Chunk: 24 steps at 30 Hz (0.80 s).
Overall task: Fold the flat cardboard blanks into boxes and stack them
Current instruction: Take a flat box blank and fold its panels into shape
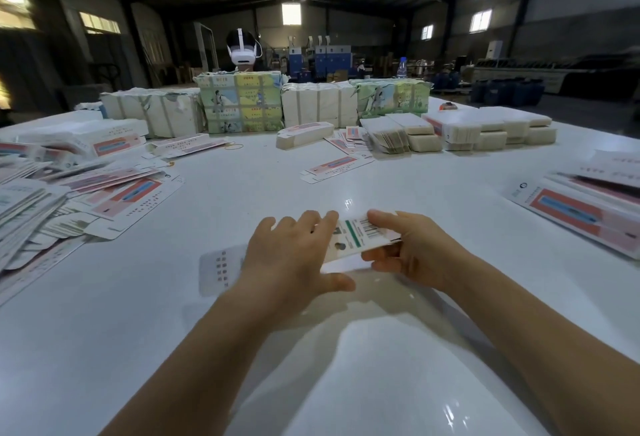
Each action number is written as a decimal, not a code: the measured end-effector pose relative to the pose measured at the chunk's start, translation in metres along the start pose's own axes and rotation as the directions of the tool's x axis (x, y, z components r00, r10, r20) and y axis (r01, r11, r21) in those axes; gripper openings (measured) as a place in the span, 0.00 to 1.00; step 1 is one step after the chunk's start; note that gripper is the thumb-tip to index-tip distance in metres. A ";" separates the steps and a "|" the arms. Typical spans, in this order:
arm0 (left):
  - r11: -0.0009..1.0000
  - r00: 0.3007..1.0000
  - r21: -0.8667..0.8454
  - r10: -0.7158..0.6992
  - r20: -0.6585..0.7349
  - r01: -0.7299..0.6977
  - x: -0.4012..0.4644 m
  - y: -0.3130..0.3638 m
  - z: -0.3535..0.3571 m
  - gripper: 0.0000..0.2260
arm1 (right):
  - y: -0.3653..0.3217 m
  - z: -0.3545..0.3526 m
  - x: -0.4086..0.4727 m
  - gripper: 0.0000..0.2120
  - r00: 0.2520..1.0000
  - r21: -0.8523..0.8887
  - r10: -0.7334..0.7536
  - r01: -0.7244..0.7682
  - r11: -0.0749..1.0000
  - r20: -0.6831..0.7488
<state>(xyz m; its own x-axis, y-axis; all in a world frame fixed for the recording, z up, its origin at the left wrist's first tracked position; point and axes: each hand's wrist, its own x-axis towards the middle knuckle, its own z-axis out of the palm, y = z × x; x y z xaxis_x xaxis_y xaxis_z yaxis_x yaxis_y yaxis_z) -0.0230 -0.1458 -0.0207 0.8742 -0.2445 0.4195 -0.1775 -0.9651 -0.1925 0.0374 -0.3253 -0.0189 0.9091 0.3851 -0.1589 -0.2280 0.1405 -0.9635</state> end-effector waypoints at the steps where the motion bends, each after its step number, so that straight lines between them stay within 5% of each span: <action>1: 0.999 1.000 0.040 0.007 -0.029 -0.006 -0.001 0.004 0.003 0.39 | -0.001 0.001 0.000 0.10 0.999 0.035 0.037 -0.036 0.999 -0.012; 6: 0.990 0.990 -0.072 -0.126 -0.057 0.122 0.003 0.003 0.009 0.35 | -0.005 0.004 -0.001 0.17 0.980 0.131 0.093 -0.070 0.989 -0.175; 9: 0.963 0.972 -0.140 -0.236 -0.022 0.230 0.001 -0.006 0.010 0.36 | 0.001 0.004 -0.001 0.08 0.843 -0.287 -0.367 0.266 0.920 -0.394; 11: 0.954 0.963 -0.146 -0.268 -0.020 0.262 0.001 -0.009 0.010 0.37 | 0.007 0.006 -0.004 0.09 0.676 -0.621 -0.678 0.407 0.670 -0.288; 14: 0.950 0.960 -0.147 -0.280 -0.024 0.274 0.002 -0.008 0.010 0.39 | 0.015 0.013 -0.006 0.10 0.636 -0.791 -0.764 0.411 0.453 -0.107; 24: 0.977 0.974 -0.054 -0.211 -0.077 0.207 0.002 0.000 0.010 0.41 | 0.020 0.022 -0.009 0.11 0.670 -0.782 -0.742 0.466 0.415 0.005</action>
<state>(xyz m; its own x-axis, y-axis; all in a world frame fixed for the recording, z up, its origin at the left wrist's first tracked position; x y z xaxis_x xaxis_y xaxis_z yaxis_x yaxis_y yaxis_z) -0.0162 -0.1455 -0.0288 0.8543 -0.0422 0.5181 -0.0169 -0.9984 -0.0535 0.0170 -0.3062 -0.0320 0.7767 0.1588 0.6096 0.6013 -0.4753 -0.6423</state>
